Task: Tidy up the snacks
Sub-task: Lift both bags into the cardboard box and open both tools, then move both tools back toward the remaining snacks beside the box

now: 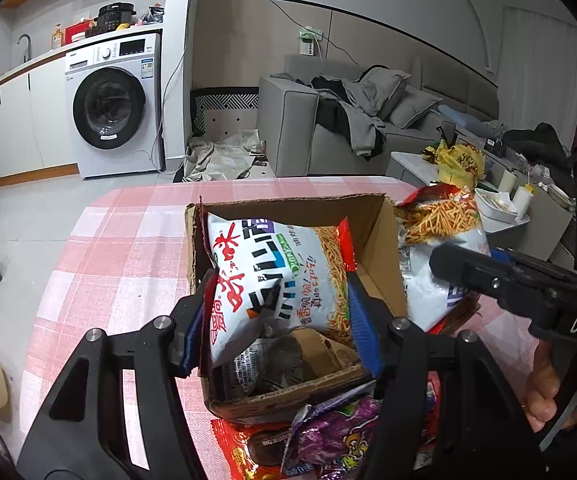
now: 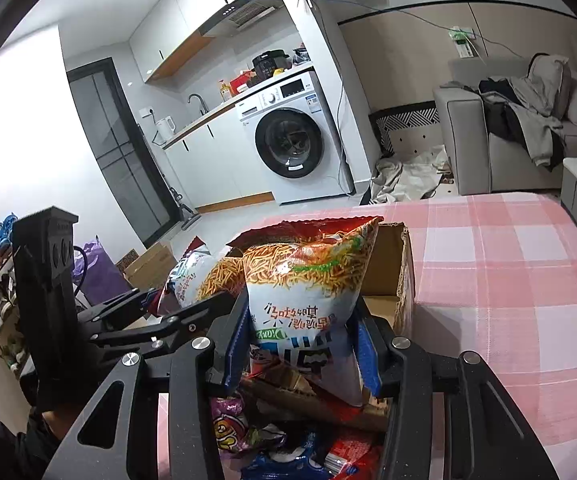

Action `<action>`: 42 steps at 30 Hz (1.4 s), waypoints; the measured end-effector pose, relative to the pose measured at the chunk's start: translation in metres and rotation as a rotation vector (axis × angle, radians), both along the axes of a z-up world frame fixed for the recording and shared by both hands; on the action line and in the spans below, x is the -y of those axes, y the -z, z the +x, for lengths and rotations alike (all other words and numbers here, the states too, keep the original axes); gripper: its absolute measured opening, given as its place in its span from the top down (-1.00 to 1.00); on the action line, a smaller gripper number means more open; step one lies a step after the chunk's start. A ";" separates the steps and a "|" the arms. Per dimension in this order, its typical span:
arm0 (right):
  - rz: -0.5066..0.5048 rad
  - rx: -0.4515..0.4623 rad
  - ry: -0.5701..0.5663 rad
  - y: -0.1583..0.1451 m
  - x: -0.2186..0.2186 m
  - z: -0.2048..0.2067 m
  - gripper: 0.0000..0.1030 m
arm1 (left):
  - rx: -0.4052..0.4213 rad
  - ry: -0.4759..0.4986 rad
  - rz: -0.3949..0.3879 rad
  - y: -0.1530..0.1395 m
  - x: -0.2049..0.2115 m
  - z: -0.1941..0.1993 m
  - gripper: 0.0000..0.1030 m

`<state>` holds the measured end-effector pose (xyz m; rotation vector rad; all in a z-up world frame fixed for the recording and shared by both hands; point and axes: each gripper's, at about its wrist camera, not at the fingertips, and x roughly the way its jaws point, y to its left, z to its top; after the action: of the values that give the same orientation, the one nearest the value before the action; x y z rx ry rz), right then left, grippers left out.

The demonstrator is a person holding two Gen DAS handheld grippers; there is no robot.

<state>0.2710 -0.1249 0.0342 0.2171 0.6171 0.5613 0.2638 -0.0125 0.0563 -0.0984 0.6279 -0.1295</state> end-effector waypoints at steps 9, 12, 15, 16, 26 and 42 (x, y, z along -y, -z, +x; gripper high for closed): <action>-0.002 -0.021 0.022 0.007 -0.001 0.016 0.10 | -0.017 0.002 0.007 0.021 -0.002 0.020 -0.12; -0.016 -0.035 0.010 0.009 -0.005 0.021 0.10 | -0.017 -0.001 0.028 0.030 0.001 0.023 -0.12; -0.032 -0.045 0.002 0.011 -0.009 0.023 0.10 | -0.022 0.007 0.027 0.031 0.004 0.024 -0.13; -0.035 -0.052 -0.001 0.011 -0.009 0.023 0.09 | -0.023 0.006 0.026 0.031 0.004 0.025 -0.14; -0.054 0.005 0.047 -0.004 0.011 -0.007 -0.92 | -0.040 0.012 -0.017 0.024 -0.002 0.009 -0.61; -0.047 -0.075 0.102 0.010 0.055 -0.074 -1.00 | -0.008 -0.067 -0.018 0.014 -0.023 -0.092 -0.98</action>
<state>0.1973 -0.1800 0.0246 0.2243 0.6873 0.4415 0.1718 0.0104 0.0419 -0.1375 0.6304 -0.0701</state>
